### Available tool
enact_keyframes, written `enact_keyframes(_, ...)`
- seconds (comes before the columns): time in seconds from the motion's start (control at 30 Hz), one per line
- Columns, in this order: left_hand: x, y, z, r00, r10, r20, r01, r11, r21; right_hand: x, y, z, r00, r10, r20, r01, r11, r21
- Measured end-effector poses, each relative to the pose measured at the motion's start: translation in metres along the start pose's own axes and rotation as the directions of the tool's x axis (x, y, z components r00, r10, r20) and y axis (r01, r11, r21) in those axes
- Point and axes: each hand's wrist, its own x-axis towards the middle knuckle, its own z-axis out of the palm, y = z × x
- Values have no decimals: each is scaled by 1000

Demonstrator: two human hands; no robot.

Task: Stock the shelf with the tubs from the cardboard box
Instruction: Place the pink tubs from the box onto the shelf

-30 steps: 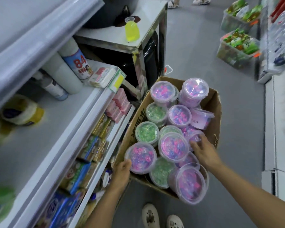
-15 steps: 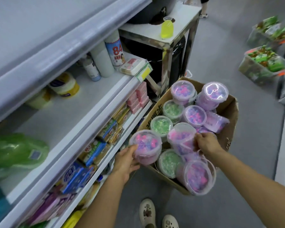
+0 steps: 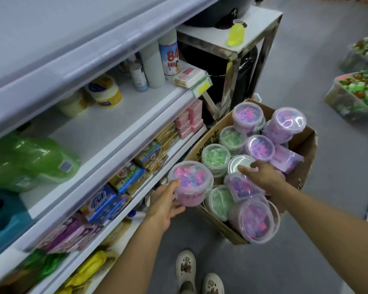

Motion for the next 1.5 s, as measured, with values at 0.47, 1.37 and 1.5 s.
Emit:
enact_keyframes(0.47,0,-7,-23,999,-29,-14,27,992,-123,17,-1,34,977,199,-70,-163,924,347)
enact_keyframes(1.37,-22,1,-1,1000,-7,-30,3,991,-131,-56,-49,13,976,139,-167,17,719,695)
enact_keyframes(1.5,-6,6,33,999,-39,-9,38,992,-124,-41,-45,4,973,231,-11,-132,594,794)
